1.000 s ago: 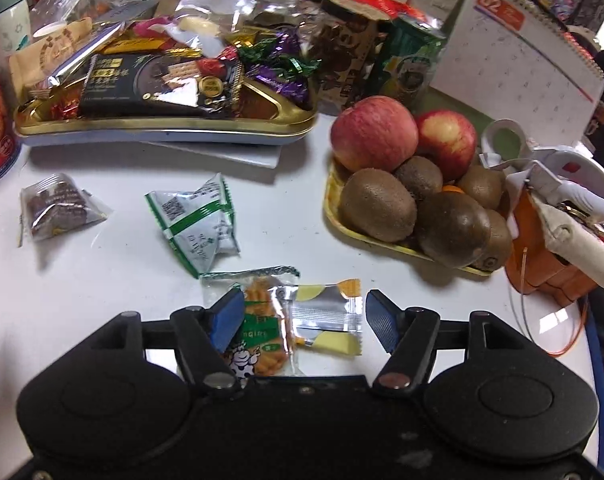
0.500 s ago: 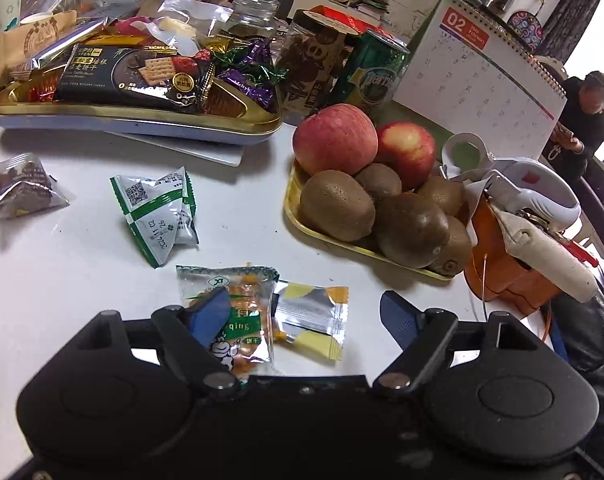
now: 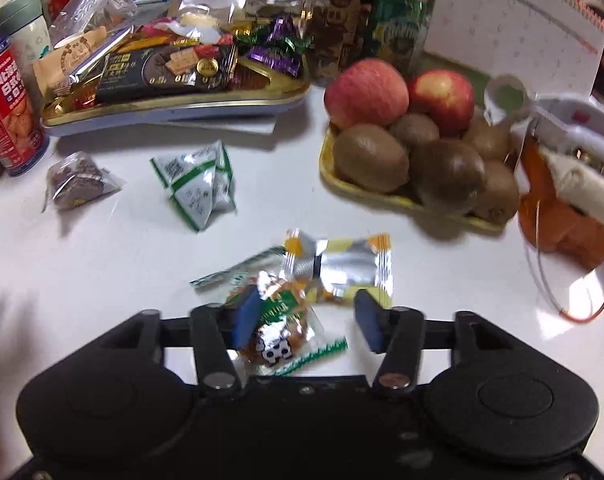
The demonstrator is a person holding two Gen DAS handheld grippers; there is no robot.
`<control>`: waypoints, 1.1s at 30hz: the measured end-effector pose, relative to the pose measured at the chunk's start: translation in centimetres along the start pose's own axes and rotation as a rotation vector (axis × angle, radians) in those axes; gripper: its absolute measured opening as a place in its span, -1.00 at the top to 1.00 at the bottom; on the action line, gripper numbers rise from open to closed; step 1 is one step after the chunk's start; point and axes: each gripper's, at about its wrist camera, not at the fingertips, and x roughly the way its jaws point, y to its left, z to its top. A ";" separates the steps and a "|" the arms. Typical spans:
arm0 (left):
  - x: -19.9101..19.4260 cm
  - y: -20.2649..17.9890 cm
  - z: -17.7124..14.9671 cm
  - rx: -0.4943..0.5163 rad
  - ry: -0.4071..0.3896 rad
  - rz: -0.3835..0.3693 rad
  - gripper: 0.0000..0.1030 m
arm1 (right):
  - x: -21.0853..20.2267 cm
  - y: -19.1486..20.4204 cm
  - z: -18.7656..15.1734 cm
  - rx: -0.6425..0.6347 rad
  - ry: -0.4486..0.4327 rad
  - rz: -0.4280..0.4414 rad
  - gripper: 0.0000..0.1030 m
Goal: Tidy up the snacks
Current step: 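Grasp the cookie packet with the right gripper while the left approaches the clear packet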
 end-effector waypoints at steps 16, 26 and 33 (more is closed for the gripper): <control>0.6 0.1 0.2 -0.009 0.013 0.005 0.17 | -3.0 0.9 -1.1 -0.415 -0.236 0.055 -0.44; 0.9 -0.2 0.0 0.003 0.020 0.017 0.16 | -1.8 2.2 -2.3 -0.645 -0.082 0.208 -0.49; 1.5 -0.1 0.1 -0.003 0.038 0.020 0.16 | -0.2 2.3 -1.5 -0.629 -0.010 0.276 -0.49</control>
